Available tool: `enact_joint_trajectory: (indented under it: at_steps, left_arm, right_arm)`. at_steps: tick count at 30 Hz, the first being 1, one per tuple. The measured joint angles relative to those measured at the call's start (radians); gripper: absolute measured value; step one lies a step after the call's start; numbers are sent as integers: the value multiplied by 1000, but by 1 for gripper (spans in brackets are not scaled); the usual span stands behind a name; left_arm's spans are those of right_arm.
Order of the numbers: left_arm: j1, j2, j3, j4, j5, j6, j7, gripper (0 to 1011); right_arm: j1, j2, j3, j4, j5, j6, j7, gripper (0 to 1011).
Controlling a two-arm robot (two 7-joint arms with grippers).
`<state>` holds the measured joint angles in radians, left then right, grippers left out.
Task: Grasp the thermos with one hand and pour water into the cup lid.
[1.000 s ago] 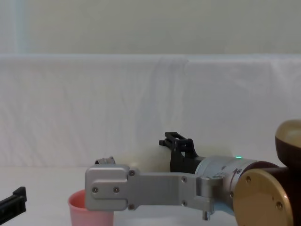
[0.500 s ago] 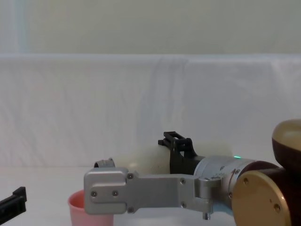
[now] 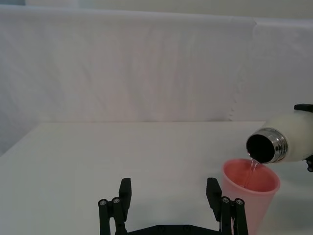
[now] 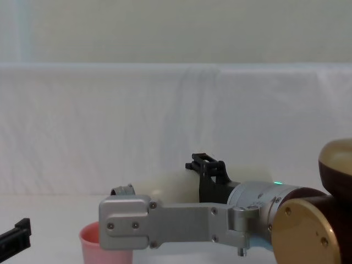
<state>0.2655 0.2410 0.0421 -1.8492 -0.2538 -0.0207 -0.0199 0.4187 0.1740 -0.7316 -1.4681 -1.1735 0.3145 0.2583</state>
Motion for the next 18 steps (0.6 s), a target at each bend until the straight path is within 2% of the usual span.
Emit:
enact_joint_trajectory:
  at_steps: [18]
  left_arm:
    - [0, 0, 0, 0, 0, 0, 0, 1001]
  right_arm:
    - [-1, 1, 2, -2, 0, 0, 2, 951]
